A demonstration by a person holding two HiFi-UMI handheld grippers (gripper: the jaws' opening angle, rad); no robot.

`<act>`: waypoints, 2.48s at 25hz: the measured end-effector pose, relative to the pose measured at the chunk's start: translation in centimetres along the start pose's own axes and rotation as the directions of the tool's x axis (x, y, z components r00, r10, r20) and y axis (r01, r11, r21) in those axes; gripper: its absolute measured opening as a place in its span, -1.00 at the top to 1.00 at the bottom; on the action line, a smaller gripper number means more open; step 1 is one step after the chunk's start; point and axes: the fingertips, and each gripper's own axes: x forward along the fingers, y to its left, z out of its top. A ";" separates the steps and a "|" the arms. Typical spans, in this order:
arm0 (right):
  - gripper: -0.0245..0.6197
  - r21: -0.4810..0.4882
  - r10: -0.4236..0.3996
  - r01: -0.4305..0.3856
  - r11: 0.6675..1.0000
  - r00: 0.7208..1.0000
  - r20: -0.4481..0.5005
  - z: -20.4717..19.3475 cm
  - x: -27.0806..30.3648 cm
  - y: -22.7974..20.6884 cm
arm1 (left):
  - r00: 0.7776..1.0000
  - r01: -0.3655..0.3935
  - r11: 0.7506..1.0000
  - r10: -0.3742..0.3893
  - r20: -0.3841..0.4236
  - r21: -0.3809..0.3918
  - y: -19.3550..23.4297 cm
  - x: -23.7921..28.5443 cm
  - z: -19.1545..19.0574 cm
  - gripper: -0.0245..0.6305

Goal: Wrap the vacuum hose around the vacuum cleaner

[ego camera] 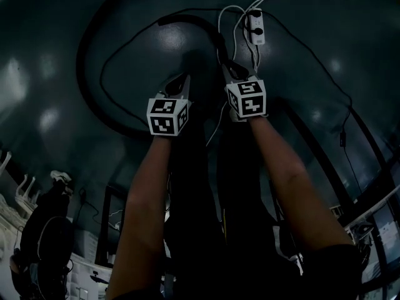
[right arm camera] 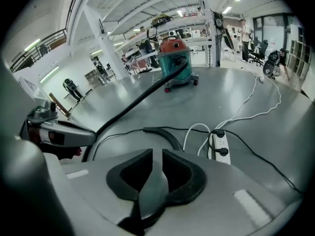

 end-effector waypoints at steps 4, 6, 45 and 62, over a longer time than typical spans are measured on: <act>0.62 0.013 0.005 -0.005 1.000 1.000 -0.003 -1.7 3.6 -1.3 | 1.000 -0.019 0.999 0.020 -0.023 0.026 2.1 2.8 -1.5 0.90; 0.59 0.027 0.000 0.000 1.000 1.000 0.001 -2.2 5.4 -2.1 | 0.999 -0.018 0.999 0.020 -0.036 0.040 2.8 4.4 -2.2 0.90; 0.19 -0.159 -0.096 0.066 0.985 0.977 -0.188 -7.8 22.5 -7.2 | 0.997 -0.005 0.996 0.011 -0.077 0.088 8.9 17.1 -5.1 0.65; 0.20 -0.135 -0.048 0.027 0.990 0.987 -0.153 -1.0 6.9 -2.1 | 0.999 0.026 0.994 -0.023 -0.035 0.108 0.9 5.1 1.6 0.65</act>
